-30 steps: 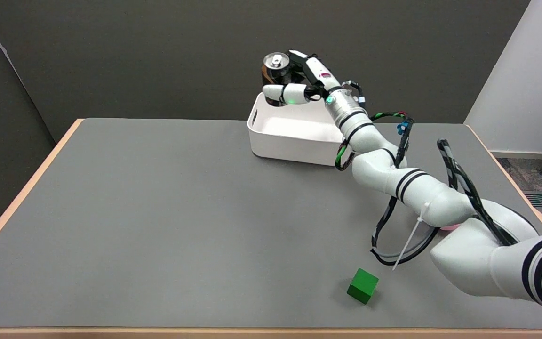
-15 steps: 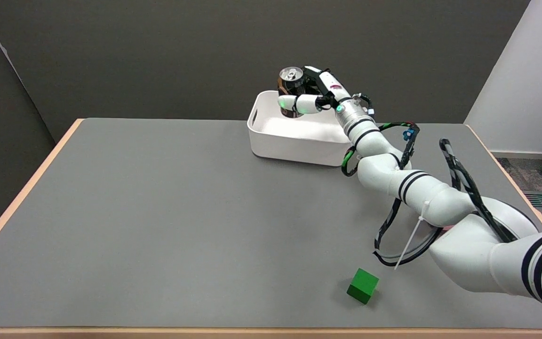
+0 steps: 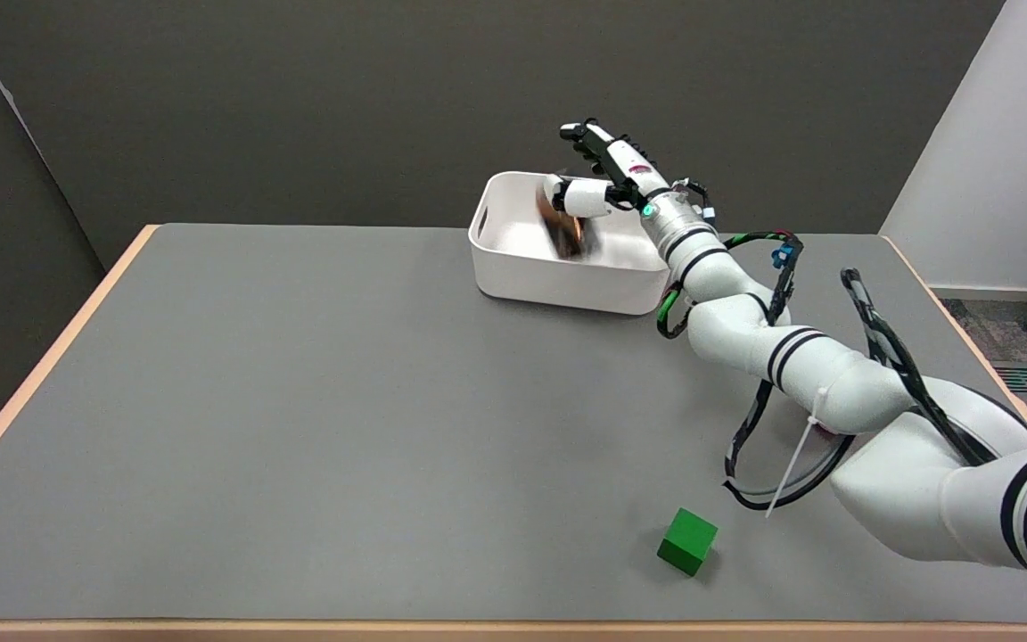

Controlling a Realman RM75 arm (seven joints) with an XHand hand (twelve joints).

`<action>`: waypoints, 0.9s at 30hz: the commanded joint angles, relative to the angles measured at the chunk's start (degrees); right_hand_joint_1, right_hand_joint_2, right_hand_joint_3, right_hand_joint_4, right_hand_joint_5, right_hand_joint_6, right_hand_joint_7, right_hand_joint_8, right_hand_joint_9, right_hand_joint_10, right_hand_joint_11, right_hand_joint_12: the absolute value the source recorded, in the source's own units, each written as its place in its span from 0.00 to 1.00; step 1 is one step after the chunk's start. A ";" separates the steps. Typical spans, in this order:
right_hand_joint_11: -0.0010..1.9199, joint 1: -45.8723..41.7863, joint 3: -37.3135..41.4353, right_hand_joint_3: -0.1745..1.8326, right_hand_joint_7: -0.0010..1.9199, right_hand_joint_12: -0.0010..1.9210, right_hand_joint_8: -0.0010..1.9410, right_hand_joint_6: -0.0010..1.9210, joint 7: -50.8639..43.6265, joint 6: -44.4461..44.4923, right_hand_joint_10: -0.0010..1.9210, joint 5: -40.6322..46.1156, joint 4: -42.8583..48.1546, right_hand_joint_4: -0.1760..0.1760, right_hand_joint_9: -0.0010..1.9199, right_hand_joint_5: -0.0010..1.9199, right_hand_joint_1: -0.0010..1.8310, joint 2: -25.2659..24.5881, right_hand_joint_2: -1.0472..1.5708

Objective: Place the black can into the white box.

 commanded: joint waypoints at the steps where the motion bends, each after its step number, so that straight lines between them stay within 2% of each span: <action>1: 0.01 -2.62 -1.40 0.55 0.11 0.59 0.14 0.19 0.00 -0.13 0.28 0.16 4.19 0.73 0.05 0.08 0.34 2.60 0.63; 5: 0.00 -2.92 -1.40 0.55 0.06 0.56 0.13 0.17 0.00 0.11 0.27 0.21 4.46 0.69 0.02 0.04 0.26 2.68 0.61; 8: 0.01 -3.23 -1.40 0.57 0.04 0.48 0.08 0.09 0.00 0.52 0.21 0.53 5.00 0.63 0.02 0.03 0.28 2.76 0.60; 10: 0.00 -3.72 -1.28 0.55 0.03 0.52 0.09 0.10 0.20 1.43 0.22 0.56 6.11 0.64 0.01 0.02 0.23 2.96 0.59; 12: 0.01 -4.66 -0.94 0.57 0.04 0.46 0.05 0.05 0.79 2.55 0.17 0.56 8.36 0.61 0.02 0.03 0.29 3.28 0.59; 14: 0.01 -6.15 -0.62 0.57 0.05 0.46 0.03 0.03 2.83 4.67 0.15 0.62 11.61 0.61 0.03 0.04 0.28 4.14 0.60; 16: 0.00 -7.37 -0.41 0.55 0.03 0.50 0.08 0.09 5.04 6.38 0.18 1.17 14.52 0.62 0.01 0.02 0.20 5.16 0.59; 17: 0.00 -8.48 -0.18 0.55 0.03 0.50 0.08 0.09 6.58 7.20 0.18 2.13 16.68 0.62 0.01 0.02 0.18 5.81 0.59; 18: 0.01 -9.02 0.00 0.57 0.05 0.47 0.03 0.04 7.39 7.75 0.15 2.89 17.96 0.61 0.03 0.04 0.21 6.33 0.60; 20: 0.00 -11.07 0.85 0.56 0.04 0.49 0.07 0.07 8.93 9.56 0.17 5.32 20.62 0.62 0.02 0.03 0.14 7.61 0.59; 21: 0.00 -12.57 1.38 0.55 0.03 0.51 0.09 0.10 9.67 11.02 0.19 6.83 22.02 0.63 0.01 0.02 0.09 8.41 0.59; 23: 0.00 -15.89 2.44 0.59 0.06 0.46 0.02 0.00 11.00 14.27 0.13 9.51 24.88 0.60 0.05 0.06 0.16 10.11 0.61; 27: 0.00 -23.80 5.14 0.60 0.07 0.45 0.00 0.00 15.71 25.05 0.12 12.14 29.65 0.59 0.05 0.06 0.14 12.89 0.62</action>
